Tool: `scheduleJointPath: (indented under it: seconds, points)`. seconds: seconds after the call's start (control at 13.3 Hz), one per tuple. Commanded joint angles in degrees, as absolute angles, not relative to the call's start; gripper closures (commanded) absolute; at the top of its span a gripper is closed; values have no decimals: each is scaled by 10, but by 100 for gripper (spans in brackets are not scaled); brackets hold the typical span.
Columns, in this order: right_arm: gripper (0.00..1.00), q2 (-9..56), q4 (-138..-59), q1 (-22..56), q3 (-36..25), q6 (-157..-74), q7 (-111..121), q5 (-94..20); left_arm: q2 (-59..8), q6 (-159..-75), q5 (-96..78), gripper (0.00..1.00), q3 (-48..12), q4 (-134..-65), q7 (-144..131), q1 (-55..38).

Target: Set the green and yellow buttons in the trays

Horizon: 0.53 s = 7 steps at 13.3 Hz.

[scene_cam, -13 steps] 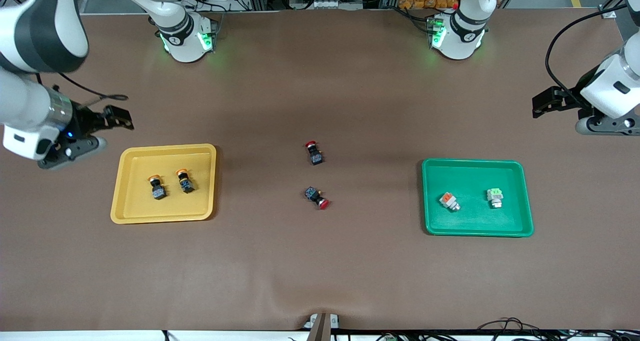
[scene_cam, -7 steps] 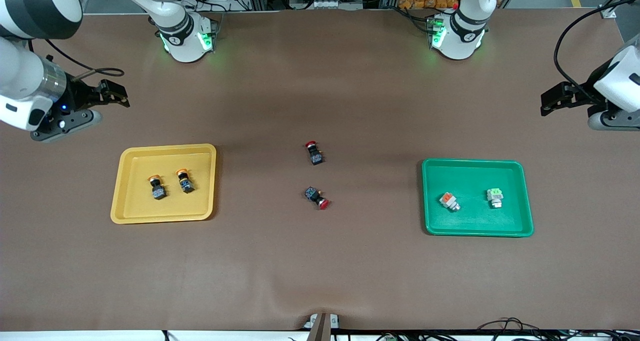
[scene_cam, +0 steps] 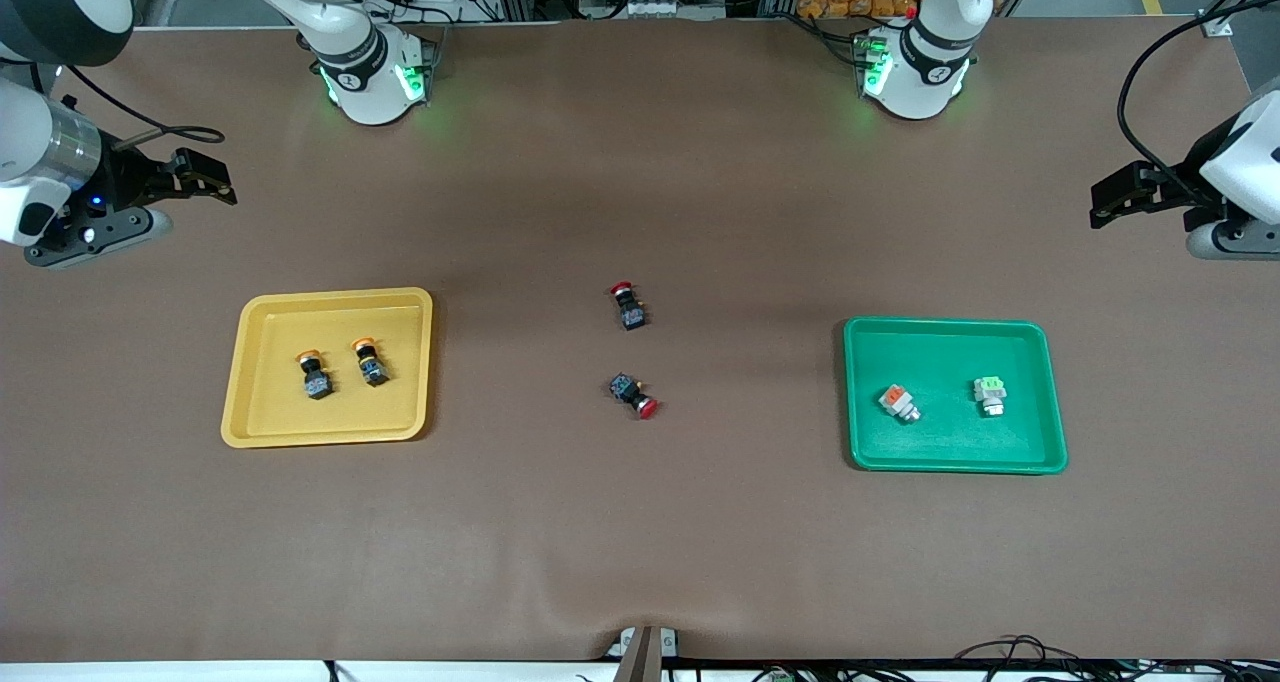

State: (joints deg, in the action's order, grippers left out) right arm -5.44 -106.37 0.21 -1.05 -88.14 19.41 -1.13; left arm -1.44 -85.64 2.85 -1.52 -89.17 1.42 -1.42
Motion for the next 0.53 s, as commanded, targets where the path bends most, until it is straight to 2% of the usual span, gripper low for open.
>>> scheduleJointPath:
  seconds: [0.0, 0.23, 0.45]
  points:
    - [0, -77, -1085, -2, -4, -882, 188, -6, -15, -847, 40, 0, -19, -885, 30, -13]
    - [0, -69, -1058, 2, -2, -920, 187, 12, -13, -846, 40, 0, -20, -885, 30, -17]
    - [0, -65, -1021, 14, -3, -905, 170, 17, -13, -845, 40, 0, -25, -885, 30, -17]
